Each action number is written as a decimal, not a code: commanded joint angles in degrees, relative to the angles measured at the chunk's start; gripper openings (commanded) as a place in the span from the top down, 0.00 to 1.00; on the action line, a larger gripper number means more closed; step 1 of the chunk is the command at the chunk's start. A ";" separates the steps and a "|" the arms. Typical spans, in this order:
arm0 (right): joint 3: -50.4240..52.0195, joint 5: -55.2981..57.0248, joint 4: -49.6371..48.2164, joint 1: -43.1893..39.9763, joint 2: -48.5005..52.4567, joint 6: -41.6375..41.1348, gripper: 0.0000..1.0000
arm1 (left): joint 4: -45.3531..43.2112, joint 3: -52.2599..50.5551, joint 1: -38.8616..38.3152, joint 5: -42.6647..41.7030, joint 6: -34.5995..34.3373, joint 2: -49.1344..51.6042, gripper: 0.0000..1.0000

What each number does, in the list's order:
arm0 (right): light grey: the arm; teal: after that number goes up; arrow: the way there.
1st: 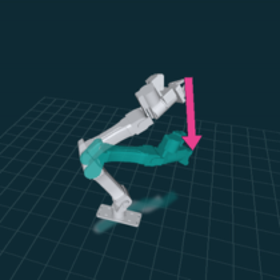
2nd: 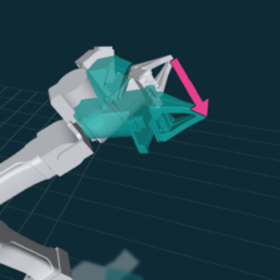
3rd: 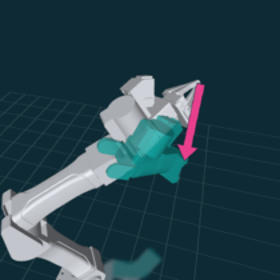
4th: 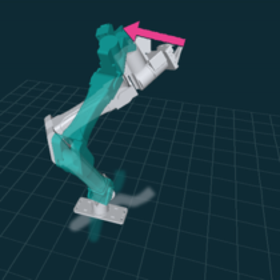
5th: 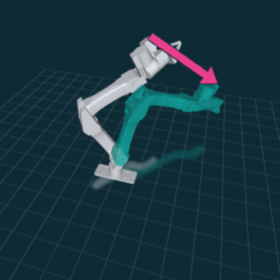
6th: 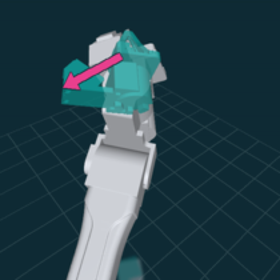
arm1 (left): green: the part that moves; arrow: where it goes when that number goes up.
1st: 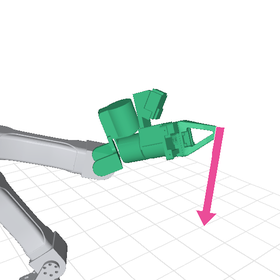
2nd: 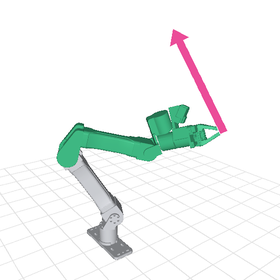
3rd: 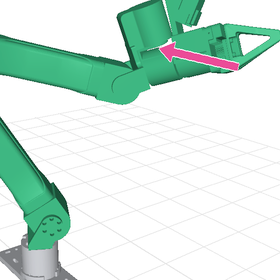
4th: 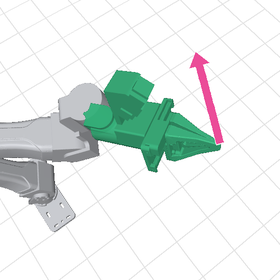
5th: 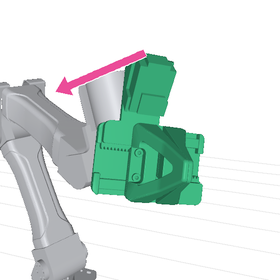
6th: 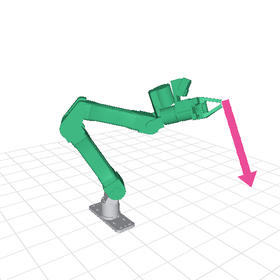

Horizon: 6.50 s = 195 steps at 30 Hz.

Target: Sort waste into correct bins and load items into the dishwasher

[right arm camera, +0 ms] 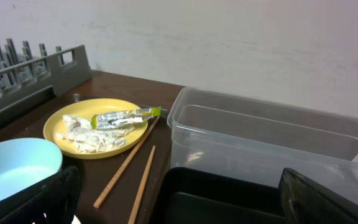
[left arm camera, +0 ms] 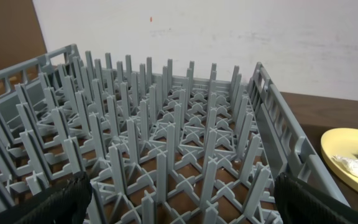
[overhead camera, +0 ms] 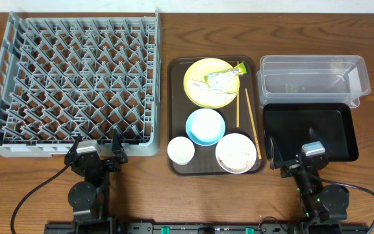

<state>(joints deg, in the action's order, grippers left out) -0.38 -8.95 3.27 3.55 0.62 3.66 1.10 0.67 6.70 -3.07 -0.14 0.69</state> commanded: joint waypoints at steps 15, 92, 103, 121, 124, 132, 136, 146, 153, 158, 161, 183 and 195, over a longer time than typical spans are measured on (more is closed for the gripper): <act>0.07 0.37 0.24 -0.17 -0.24 0.72 0.01 | 2.71 -0.44 0.24 -0.39 0.33 -0.42 0.06; -69.48 -32.24 7.28 1.40 68.98 -5.03 0.01 | 2.71 -0.44 0.24 -0.39 0.33 0.31 0.06; -105.85 -15.15 50.36 14.97 103.84 7.10 0.01 | 2.71 -0.44 0.24 -0.39 0.33 0.31 0.06; -105.79 -10.78 46.51 17.92 115.30 6.16 0.01 | 2.71 -0.44 0.24 -0.39 0.33 0.31 0.06; -105.79 -8.39 45.99 17.94 116.45 4.72 0.01 | 2.71 -0.44 0.24 -0.39 0.33 0.31 0.06; -105.77 -3.50 44.50 17.84 119.40 4.50 0.01 | 2.71 -0.44 0.24 -0.39 0.33 0.31 0.06; -105.77 -1.29 44.48 17.84 120.89 4.55 0.03 | 2.71 -0.44 0.24 -0.39 0.33 0.31 0.06; -105.59 -0.04 44.59 19.02 125.11 4.55 0.06 | 2.71 -0.44 0.24 -0.39 0.33 0.31 0.06; -105.50 0.76 44.02 19.61 127.86 11.67 0.05 | 2.71 -0.44 0.24 -0.39 0.33 0.31 0.06; -105.50 0.81 43.85 20.52 129.83 19.43 0.02 | 2.71 -0.44 0.24 -0.39 0.33 0.31 0.06; -105.50 0.79 43.82 20.68 131.64 21.49 0.01 | 2.71 -0.44 0.24 -0.39 0.33 0.31 0.06; -105.68 0.74 48.94 20.94 126.81 9.01 0.99 | 2.71 -0.44 0.24 -0.39 0.33 0.31 0.06; -105.68 2.75 53.94 17.57 104.37 4.48 0.99 | 2.71 -0.44 0.24 -0.39 0.33 0.31 0.06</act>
<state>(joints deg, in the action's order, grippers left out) -105.62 -7.57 56.25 23.38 108.40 10.70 1.50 0.97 6.70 -3.07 -0.14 1.13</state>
